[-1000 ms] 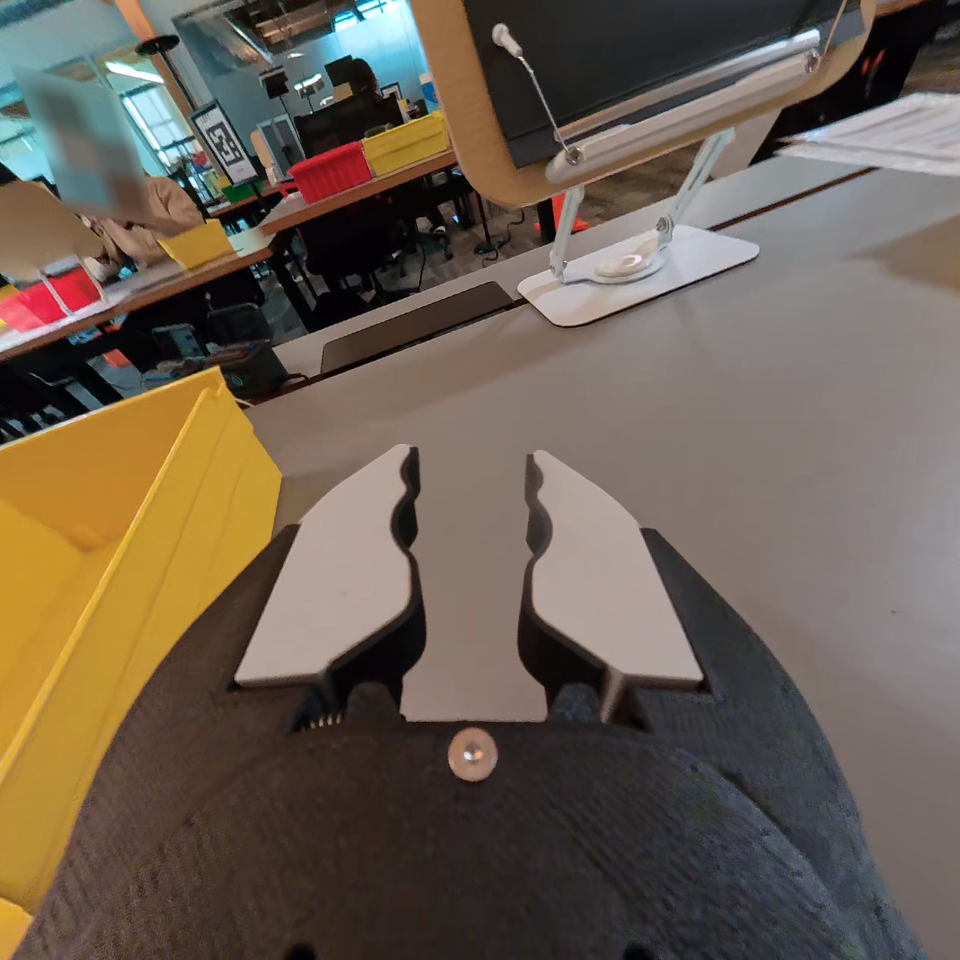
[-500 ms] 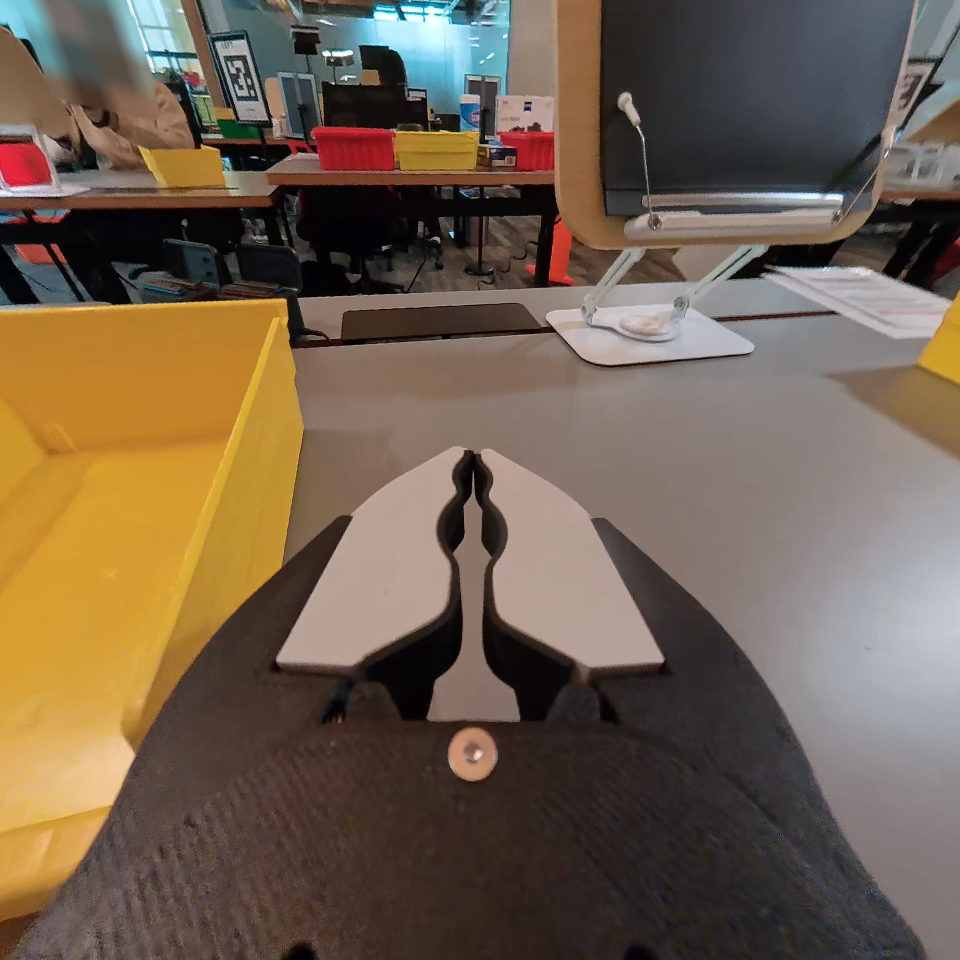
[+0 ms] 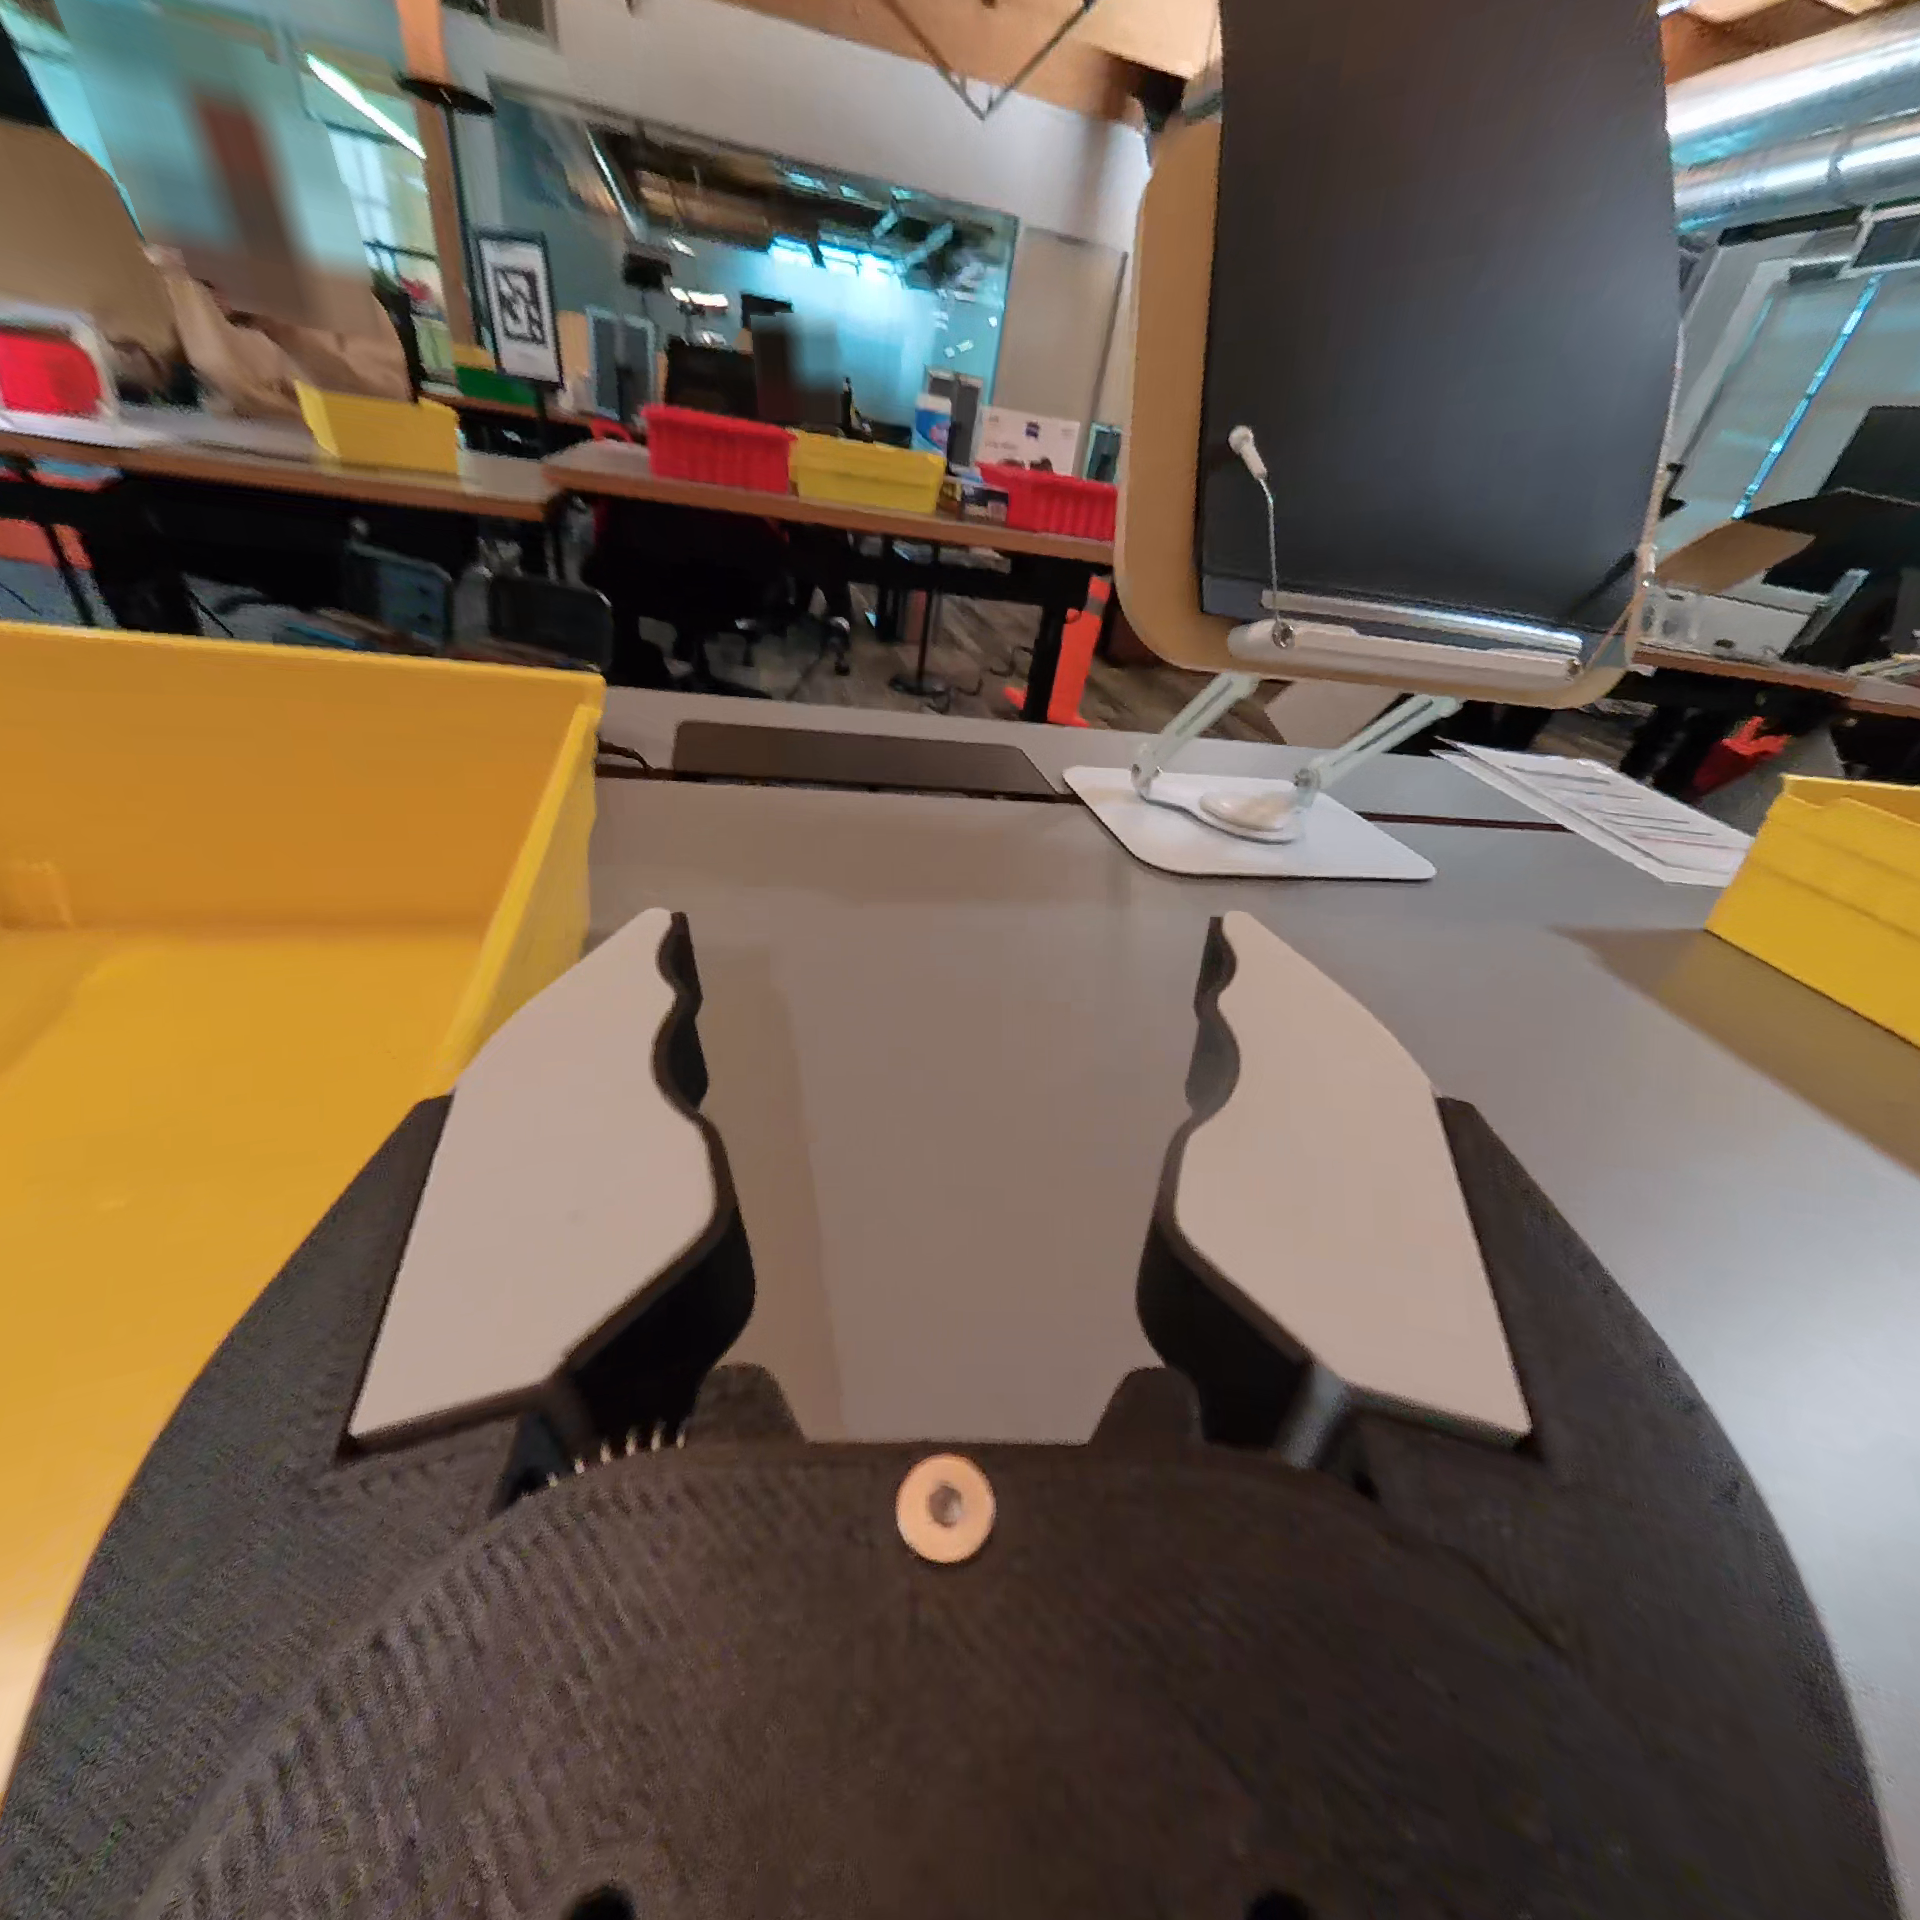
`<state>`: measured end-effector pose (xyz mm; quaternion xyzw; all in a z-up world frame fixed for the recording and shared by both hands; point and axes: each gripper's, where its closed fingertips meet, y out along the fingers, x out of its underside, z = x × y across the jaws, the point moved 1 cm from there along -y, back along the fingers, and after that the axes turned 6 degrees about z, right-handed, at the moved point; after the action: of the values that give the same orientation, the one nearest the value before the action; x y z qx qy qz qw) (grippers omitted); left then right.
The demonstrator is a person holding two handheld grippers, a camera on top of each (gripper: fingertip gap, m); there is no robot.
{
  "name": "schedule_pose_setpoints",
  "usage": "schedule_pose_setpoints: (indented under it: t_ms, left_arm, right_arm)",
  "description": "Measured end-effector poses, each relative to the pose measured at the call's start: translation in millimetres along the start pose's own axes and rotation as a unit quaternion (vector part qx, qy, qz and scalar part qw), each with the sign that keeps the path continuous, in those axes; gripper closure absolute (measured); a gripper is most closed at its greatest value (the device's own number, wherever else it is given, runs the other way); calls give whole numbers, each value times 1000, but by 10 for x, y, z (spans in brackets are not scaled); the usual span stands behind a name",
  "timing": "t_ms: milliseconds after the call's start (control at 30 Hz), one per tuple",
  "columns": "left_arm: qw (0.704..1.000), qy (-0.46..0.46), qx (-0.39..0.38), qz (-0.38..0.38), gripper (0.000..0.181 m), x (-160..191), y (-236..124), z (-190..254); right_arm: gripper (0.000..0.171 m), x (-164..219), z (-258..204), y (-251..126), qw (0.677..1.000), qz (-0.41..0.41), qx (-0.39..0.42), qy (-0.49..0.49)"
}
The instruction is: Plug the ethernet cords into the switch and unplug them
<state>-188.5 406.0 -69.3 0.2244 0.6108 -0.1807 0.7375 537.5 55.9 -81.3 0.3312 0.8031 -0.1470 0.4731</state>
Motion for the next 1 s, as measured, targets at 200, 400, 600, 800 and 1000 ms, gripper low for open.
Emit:
schedule_pose_setpoints:
  t_ms: [200,400,600,800,1000]
  left_arm:
    - [999,-22,40,-21,93,97,64,147]
    - [993,-74,85,-42,102,184,83,270]
    - [985,-109,123,-55,125,227,70,360]
    - [978,-143,139,-67,128,264,29,390]
    - [969,-192,142,-55,127,247,19,359]
  right_arm:
    - [53,332,-176,246,993,-96,-63,-28]
    - [78,744,-318,475,974,-195,-95,-69]
    - [121,905,-247,533,964,-248,-63,-69]
    - [157,942,-277,519,962,-258,-75,-54]
    - [158,940,-279,513,962,-257,-76,-49]
